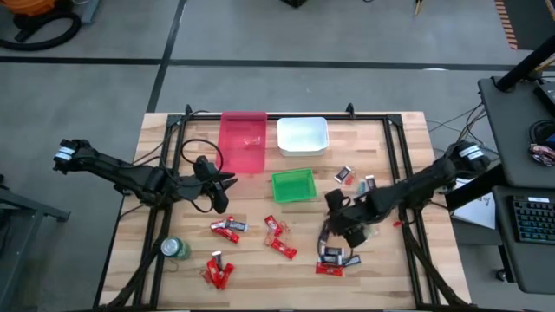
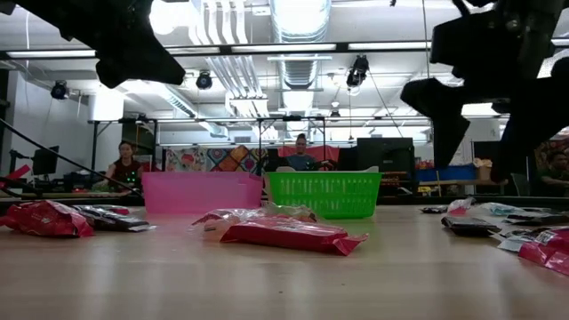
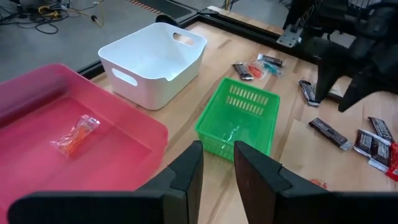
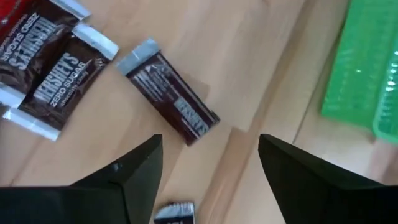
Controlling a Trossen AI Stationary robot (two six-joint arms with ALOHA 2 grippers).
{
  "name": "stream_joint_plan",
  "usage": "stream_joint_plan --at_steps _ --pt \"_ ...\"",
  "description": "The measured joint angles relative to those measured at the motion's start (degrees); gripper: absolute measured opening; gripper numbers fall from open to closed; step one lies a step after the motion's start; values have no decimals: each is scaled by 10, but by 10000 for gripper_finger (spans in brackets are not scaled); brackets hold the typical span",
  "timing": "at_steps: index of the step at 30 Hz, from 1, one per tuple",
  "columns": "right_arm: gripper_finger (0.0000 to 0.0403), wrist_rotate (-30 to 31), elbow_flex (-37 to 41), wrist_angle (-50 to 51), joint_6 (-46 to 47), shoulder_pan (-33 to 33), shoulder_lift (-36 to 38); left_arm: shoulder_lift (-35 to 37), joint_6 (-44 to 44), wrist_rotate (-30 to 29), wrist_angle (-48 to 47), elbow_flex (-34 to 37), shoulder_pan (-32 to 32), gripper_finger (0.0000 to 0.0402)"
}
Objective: Sort candy
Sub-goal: Put the brown chocolate bar into the green bin
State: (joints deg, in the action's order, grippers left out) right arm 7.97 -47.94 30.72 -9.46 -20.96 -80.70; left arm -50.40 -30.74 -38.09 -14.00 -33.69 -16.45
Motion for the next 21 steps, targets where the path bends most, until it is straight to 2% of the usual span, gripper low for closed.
stream_joint_plan --at_steps 12,21 --pt "244 -4 -80 50 -64 1 -134 -1 0 1 3 0 0 75" --pt "244 -13 -98 58 -79 2 -173 -1 0 1 3 0 0 75"
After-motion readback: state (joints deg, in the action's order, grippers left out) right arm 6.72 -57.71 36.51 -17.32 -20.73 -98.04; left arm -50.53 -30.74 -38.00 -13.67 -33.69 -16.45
